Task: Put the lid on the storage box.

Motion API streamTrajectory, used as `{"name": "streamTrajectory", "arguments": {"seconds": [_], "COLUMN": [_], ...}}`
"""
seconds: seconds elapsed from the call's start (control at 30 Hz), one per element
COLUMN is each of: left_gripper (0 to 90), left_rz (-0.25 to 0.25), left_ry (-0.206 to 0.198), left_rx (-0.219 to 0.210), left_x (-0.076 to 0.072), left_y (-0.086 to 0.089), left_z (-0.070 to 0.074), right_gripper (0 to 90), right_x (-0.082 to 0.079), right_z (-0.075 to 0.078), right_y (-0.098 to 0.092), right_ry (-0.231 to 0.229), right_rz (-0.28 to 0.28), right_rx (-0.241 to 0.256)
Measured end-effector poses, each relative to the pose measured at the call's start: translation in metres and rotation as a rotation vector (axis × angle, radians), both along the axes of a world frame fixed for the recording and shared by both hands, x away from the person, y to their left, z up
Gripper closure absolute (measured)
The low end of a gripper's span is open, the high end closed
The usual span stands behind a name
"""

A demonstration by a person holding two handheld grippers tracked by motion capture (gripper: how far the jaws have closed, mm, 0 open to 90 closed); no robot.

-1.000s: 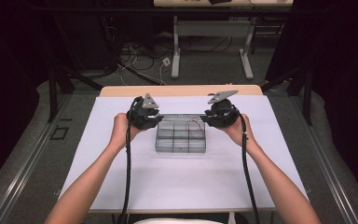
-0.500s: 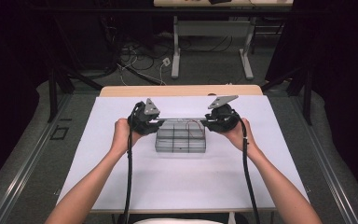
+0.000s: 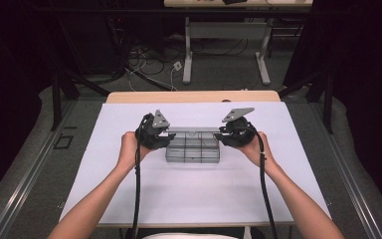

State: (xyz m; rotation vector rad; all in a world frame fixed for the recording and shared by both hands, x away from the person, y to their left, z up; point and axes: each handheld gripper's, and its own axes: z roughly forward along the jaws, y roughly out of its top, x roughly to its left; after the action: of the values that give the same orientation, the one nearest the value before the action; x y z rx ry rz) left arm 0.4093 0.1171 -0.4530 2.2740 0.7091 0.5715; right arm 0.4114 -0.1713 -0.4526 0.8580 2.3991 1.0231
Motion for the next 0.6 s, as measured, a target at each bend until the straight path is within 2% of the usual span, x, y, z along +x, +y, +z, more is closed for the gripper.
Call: {"name": "streamTrajectory", "arguments": {"seconds": [0.13,0.3,0.43,0.47,0.57,0.6], "left_gripper": [56.1,56.4,56.5,56.5,57.1,57.1], "left_rz": [-0.003,0.005,0.001,0.008,0.012,0.016], "left_ry": [0.031,0.041,0.057,0.047,0.054,0.046], "left_rx": [0.001,-0.011,-0.002,-0.004,-0.006,-0.01], "left_x": [0.0,-0.001,-0.003,-0.004,-0.005,-0.006], "left_y": [0.003,0.004,0.005,0.004,0.005,0.005], "left_z": [-0.001,-0.004,-0.004,-0.006,-0.007,-0.007], "right_gripper": [66.0,65.9,65.7,65.7,65.5,65.4], "right_x": [-0.003,-0.005,-0.008,-0.009,-0.011,-0.012], "right_z": [-0.002,-0.005,-0.007,-0.007,-0.01,-0.011], "right_y": [0.0,0.0,0.0,0.0,0.0,0.0], "right_ry": [-0.009,0.0,-0.002,0.005,-0.013,-0.016], "right_rz": [-0.005,0.0,-0.003,0.002,-0.005,-0.011], "right_rx": [0.005,-0.003,-0.002,-0.005,0.008,0.011]}}
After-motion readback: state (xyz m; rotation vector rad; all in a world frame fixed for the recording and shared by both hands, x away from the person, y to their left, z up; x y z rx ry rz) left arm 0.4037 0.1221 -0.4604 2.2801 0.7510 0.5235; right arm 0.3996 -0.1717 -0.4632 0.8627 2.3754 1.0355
